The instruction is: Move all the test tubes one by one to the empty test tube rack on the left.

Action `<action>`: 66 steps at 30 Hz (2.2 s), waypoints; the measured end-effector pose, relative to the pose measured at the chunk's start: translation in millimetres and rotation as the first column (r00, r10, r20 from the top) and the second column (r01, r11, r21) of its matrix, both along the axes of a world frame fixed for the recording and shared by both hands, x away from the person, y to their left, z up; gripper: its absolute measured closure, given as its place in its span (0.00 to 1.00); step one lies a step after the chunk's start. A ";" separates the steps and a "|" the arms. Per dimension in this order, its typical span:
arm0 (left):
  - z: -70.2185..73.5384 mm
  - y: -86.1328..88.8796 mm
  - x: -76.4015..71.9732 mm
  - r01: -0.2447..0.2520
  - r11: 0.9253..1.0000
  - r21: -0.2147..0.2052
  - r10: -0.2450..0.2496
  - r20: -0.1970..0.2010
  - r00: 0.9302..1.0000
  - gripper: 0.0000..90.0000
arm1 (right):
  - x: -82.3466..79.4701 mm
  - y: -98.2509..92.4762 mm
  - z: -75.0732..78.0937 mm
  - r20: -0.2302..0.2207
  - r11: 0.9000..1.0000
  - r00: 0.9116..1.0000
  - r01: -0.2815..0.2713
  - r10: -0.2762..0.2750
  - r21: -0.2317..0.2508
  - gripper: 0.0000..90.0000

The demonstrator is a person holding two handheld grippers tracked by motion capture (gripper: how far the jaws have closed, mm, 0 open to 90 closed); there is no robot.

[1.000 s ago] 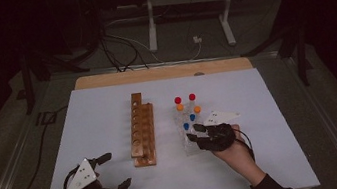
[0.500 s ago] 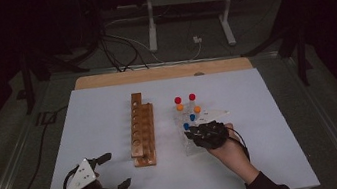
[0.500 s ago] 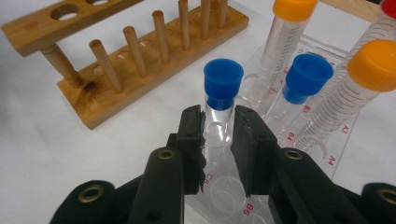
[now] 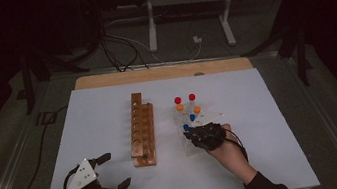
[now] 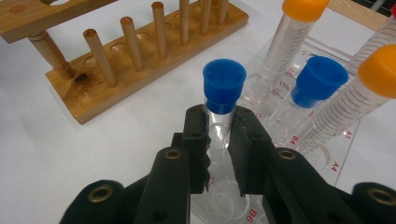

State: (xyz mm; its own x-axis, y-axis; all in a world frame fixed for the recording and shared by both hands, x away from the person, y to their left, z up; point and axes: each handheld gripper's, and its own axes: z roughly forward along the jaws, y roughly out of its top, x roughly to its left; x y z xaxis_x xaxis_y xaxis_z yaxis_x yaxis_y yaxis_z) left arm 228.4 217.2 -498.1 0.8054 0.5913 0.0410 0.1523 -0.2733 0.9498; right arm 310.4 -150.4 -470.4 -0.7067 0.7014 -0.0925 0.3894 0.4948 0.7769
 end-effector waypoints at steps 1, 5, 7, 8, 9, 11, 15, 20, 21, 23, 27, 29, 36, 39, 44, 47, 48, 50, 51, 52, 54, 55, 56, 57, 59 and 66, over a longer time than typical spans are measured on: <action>-0.2 -0.5 -0.1 0.001 1.000 0.002 -0.001 0.000 1.000 0.01 | 0.0 -0.3 0.1 -0.003 1.000 1.000 0.002 -0.002 0.004 0.85; 0.8 -2.1 -0.4 0.011 1.000 -0.004 -0.011 -0.011 1.000 0.01 | -0.6 -0.8 0.2 0.002 1.000 1.000 0.002 -0.002 0.007 0.85; 0.6 -3.2 -0.6 0.031 1.000 -0.001 -0.031 -0.018 0.999 0.01 | -1.0 -2.0 2.3 0.010 1.000 1.000 0.003 -0.003 0.013 0.85; 0.5 -3.6 -0.6 0.031 1.000 0.001 -0.031 -0.018 0.999 0.01 | -1.8 -3.9 5.2 0.013 1.000 1.000 0.002 -0.003 0.026 0.85; 0.5 -4.2 -0.6 0.037 0.999 0.001 -0.037 -0.020 0.999 0.01 | -1.8 -3.9 5.2 0.013 1.000 1.000 0.002 -0.003 0.026 0.85; 1.2 -3.9 0.0 0.036 0.999 -0.006 -0.036 -0.020 0.999 0.01 | -4.1 -6.5 10.6 0.025 0.999 1.000 -0.001 0.000 0.041 0.85; 1.6 -3.5 1.0 0.034 0.999 -0.011 -0.034 -0.026 0.999 0.01 | -9.0 -7.6 18.9 0.053 0.999 0.999 -0.007 0.004 0.048 0.85; 3.4 -4.7 1.7 0.036 0.999 -0.022 -0.037 -0.028 0.999 0.01 | -13.9 -10.4 29.6 0.077 0.998 0.997 -0.013 0.008 0.063 0.85; 4.3 -5.0 1.7 0.034 0.999 -0.019 -0.035 -0.033 0.999 0.01 | -15.2 -11.2 32.3 0.086 0.998 0.996 -0.016 0.010 0.065 0.85; 6.2 -5.8 1.4 0.029 1.000 -0.012 -0.029 -0.042 0.999 0.01 | -19.6 -13.3 40.1 0.105 0.997 0.994 -0.019 0.010 0.081 0.85; 9.7 -9.8 0.6 0.038 0.999 0.012 -0.037 -0.063 0.997 0.01 | -24.7 -14.8 47.6 0.124 0.995 0.992 -0.025 0.013 0.096 0.85; 11.1 -12.6 -0.3 0.052 0.998 0.019 -0.051 -0.067 0.996 0.01 | -30.7 -15.0 55.2 0.145 0.994 0.989 -0.038 0.023 0.106 0.85; 23.3 -21.4 -5.5 0.074 0.997 0.014 -0.074 -0.060 0.995 0.01 | -45.1 -10.3 68.0 0.177 0.988 0.982 -0.085 0.062 0.126 0.85; 31.3 -23.1 -5.7 0.091 0.996 -0.019 -0.092 -0.079 0.993 0.01 | -49.5 -7.2 70.3 0.182 0.986 0.980 -0.107 0.082 0.129 0.85; 47.2 -29.8 -7.2 0.120 0.993 -0.024 -0.121 -0.077 0.990 0.01 | -53.8 -0.9 69.6 0.170 0.982 0.979 -0.138 0.116 0.127 0.85; 53.7 -35.4 -7.1 0.140 0.990 -0.013 -0.141 -0.068 0.988 0.01 | -54.7 3.0 67.2 0.164 0.982 0.978 -0.149 0.128 0.120 0.85; 55.5 -37.0 -6.6 0.151 0.988 -0.015 -0.151 -0.066 0.986 0.01 | -55.3 6.7 64.3 0.156 0.980 0.977 -0.161 0.142 0.114 0.85; 59.1 -41.2 -6.1 0.165 0.986 -0.027 -0.167 -0.063 0.984 0.01 | -55.6 8.5 62.9 0.148 0.979 0.978 -0.167 0.149 0.115 0.85; 61.0 -43.7 -5.9 0.170 0.985 -0.027 -0.171 -0.061 0.983 0.01 | -56.0 10.2 61.5 0.141 0.978 0.978 -0.174 0.157 0.116 0.85; 62.9 -46.4 -5.7 0.174 0.985 -0.022 -0.175 -0.058 0.983 0.01 | -56.5 12.2 59.8 0.137 0.977 0.977 -0.181 0.165 0.113 0.85; 66.8 -51.6 -5.3 0.190 0.982 -0.018 -0.190 -0.050 0.980 0.01 | -57.7 16.5 56.4 0.125 0.975 0.976 -0.194 0.181 0.107 0.85; 68.7 -54.4 -4.9 0.196 0.980 -0.018 -0.197 -0.049 0.979 0.01 | -58.2 18.7 54.7 0.122 0.974 0.974 -0.202 0.189 0.102 0.85; 70.5 -57.4 -4.2 0.206 0.978 -0.021 -0.207 -0.049 0.977 0.01 | -59.3 22.6 51.6 0.111 0.972 0.973 -0.215 0.204 0.096 0.85; 71.7 -59.8 -3.9 0.207 0.978 -0.018 -0.208 -0.045 0.977 0.01 | -59.3 22.6 51.6 0.111 0.972 0.973 -0.215 0.204 0.096 0.85; 75.3 -66.7 -2.4 0.220 0.975 -0.014 -0.221 -0.034 0.975 0.01 | -60.8 26.5 48.6 0.103 0.969 0.970 -0.228 0.218 0.092 0.85; 84.2 -85.0 6.0 0.246 0.969 -0.038 -0.247 -0.026 0.969 0.05 | -64.4 33.0 44.3 0.095 0.965 0.965 -0.251 0.243 0.079 0.85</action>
State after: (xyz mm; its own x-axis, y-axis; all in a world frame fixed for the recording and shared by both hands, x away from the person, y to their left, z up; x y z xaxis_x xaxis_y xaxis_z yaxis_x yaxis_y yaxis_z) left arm 234.5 132.2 -413.8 0.9269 0.3754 -0.0028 0.1135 -0.2732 0.9552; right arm 246.0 -117.4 -426.1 -0.8514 0.5141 -0.1036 0.1956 0.4946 0.8468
